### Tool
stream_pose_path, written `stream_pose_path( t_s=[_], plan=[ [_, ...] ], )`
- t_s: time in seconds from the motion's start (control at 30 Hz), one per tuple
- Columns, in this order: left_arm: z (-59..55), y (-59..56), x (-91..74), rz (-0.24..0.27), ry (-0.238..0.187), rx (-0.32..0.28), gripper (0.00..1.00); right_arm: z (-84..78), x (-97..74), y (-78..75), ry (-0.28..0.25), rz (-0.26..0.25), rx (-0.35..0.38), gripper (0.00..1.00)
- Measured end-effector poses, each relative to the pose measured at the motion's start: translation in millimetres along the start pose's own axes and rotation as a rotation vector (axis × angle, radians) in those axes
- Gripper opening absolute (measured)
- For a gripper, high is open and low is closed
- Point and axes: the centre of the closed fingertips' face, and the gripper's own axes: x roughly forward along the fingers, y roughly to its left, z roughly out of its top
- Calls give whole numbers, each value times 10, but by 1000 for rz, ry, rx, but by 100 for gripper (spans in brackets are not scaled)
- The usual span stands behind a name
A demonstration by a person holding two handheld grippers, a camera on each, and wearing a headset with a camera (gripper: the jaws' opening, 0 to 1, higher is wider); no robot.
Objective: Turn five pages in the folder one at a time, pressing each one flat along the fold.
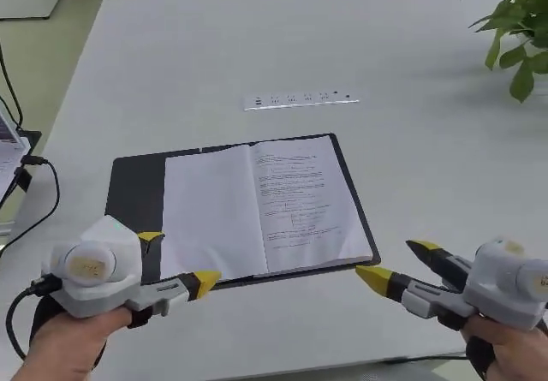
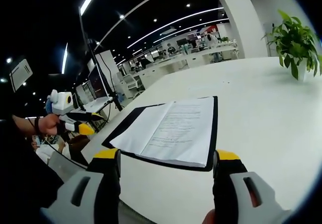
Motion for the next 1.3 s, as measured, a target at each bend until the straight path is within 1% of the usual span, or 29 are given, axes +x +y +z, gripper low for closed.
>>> stream_pose_path(
  t_s=[0.1, 0.2, 0.3, 0.4, 0.53, 0.6, 0.77, 0.87, 0.97, 1.1, 1.3],
  plan=[
    [44, -41, 103, -17, 2, 14, 64, -5, -15, -6, -4, 2, 6, 72],
    [106, -97, 210, -32, -2, 12, 64, -18, -17, -22, -1, -5, 4, 75],
    [191, -213, 339, -58, -7, 25, 64, -39, -17, -24, 5, -1, 7, 74],
    [237, -311, 471, -86, -2, 45, 64, -67, -17, -18, 19, 3, 3, 74],
    [298, -419, 620, -118, 4, 73, 64, -58, -20, 7, 24, 17, -1, 76],
    [356, -502, 674, -143, 0, 95, 63, -45, -27, -5, 21, 15, -5, 75],
    [405, -619, 847, -175, 18, 141, 63, -12, -35, -13, 5, 20, 9, 75],
    [438, -692, 935, -190, 25, 153, 63, -30, -34, 2, 12, 25, 7, 74],
    [485, -789, 1028, -207, 24, 161, 62, -58, -37, 18, 21, 28, 6, 74],
    [497, -897, 1147, -232, 39, 189, 62, -69, -49, 25, 25, 31, 9, 74],
    [559, -980, 1278, -246, 36, 189, 62, -70, -67, -4, 26, 30, 11, 74]
  ],
)
